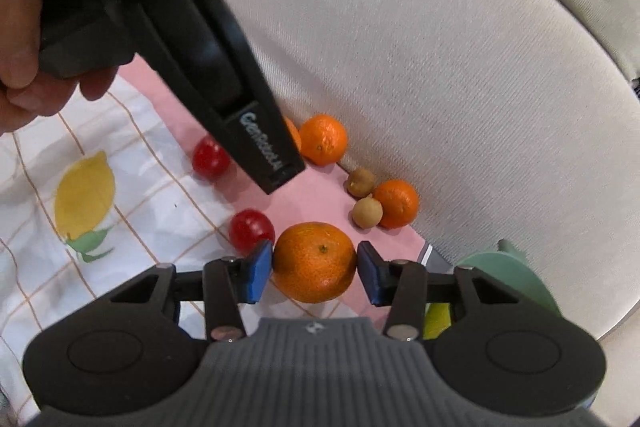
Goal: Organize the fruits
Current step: 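Grasp a mandarin with the left tool while the right tool grasps another mandarin, then carry both mandarins into the green colander and release them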
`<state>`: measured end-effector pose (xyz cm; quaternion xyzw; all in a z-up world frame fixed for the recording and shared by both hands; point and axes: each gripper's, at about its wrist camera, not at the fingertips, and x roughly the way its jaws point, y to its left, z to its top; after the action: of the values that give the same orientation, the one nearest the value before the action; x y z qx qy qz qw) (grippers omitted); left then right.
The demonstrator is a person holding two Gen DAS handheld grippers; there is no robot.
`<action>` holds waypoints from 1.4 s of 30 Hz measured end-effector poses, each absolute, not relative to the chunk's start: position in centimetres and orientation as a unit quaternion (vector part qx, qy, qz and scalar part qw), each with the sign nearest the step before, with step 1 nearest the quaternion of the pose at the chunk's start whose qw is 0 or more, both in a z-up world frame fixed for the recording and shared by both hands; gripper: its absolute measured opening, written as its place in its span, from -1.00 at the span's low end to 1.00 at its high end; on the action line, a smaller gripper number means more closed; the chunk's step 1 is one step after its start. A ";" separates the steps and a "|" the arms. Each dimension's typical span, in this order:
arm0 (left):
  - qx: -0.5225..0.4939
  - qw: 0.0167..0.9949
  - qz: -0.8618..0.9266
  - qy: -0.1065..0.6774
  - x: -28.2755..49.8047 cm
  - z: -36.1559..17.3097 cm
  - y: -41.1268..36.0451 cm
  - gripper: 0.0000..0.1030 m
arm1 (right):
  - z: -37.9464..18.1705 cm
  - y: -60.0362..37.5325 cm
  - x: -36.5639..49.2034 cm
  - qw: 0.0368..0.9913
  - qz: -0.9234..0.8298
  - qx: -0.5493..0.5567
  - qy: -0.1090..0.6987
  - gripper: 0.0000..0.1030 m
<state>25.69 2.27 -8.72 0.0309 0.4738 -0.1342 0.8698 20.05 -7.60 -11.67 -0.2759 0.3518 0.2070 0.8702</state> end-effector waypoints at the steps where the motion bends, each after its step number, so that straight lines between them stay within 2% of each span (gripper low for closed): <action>1: 0.029 0.872 -0.132 0.471 25.3 -8.3 2.4 0.00 | -11.2 -7.6 19.8 0.872 0.207 -0.274 0.348 -0.15; 17: 0.028 0.889 -0.148 0.432 19.6 -2.4 -0.9 0.00 | -5.1 -13.7 16.1 0.908 0.200 -0.136 0.341 -0.15; 27: 0.068 0.879 -0.208 0.424 18.3 -1.9 -7.7 0.00 | -4.6 -20.5 15.5 0.914 0.150 -0.125 0.355 -0.15; 42: 0.137 0.842 -0.266 0.449 19.9 -4.8 -14.3 0.00 | -7.0 -26.2 17.6 0.892 0.139 -0.183 0.388 -0.15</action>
<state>19.93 -14.35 -4.76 0.1375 0.4490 -0.2655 0.8420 17.56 -26.18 -7.05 -0.1829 0.3884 0.1394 0.8923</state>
